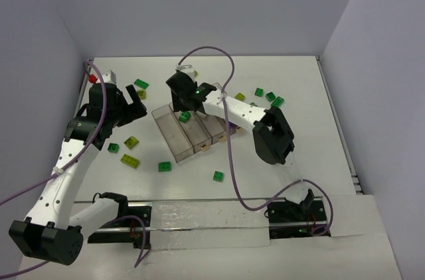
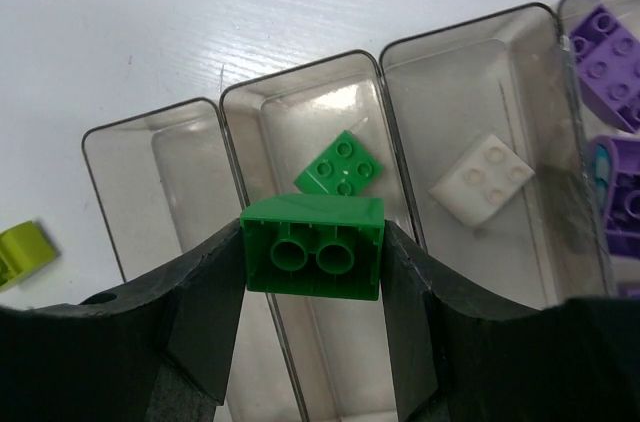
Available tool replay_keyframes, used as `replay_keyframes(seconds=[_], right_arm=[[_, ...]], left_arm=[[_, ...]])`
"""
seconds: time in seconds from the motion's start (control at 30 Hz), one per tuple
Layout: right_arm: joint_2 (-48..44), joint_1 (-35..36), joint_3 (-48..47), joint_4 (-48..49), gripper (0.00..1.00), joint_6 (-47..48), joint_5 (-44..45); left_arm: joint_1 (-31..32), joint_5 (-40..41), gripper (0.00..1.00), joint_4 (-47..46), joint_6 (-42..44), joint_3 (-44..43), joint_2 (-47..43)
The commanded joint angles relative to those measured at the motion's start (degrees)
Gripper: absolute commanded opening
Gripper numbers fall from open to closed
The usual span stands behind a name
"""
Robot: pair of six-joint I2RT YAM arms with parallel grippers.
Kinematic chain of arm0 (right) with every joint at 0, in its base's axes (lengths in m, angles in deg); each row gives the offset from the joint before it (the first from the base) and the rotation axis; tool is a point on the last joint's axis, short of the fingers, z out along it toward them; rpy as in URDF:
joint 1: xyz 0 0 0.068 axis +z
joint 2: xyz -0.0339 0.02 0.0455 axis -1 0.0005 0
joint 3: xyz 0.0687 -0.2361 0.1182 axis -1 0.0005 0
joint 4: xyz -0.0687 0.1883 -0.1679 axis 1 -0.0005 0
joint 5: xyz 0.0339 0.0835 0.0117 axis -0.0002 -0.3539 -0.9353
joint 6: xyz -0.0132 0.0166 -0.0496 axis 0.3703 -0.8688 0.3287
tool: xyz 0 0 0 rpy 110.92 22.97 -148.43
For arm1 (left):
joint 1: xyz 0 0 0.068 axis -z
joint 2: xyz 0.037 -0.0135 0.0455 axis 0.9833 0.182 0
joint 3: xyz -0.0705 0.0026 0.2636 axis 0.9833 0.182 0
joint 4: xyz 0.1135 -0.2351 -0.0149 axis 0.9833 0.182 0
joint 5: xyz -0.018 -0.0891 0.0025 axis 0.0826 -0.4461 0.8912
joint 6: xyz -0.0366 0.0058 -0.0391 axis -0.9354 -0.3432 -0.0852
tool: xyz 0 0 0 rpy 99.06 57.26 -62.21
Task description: Sort the legos into containers by color
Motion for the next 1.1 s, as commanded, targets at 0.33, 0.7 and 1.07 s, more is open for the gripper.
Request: replay_keyframes(seconds=[0.33, 0.7, 1.07], right_arm=[[-8.9, -0.74, 3.34, 1.94, 0.82, 0.58, 0.0], [-37.23, 1.79, 43.63, 9.07, 0.78, -4.16, -3.18], [-45.85, 11.11, 62.6, 13.04, 0.79, 5.17, -9.88]], left_arm=[[0.22, -0.09, 0.99, -0.2, 0.55, -1.63, -0.74], [0.3, 0.06, 0.99, -0.89, 0.46, -1.33, -0.21], [0.33, -0.56, 0.99, -1.38, -0.09, -1.6, 0.31]])
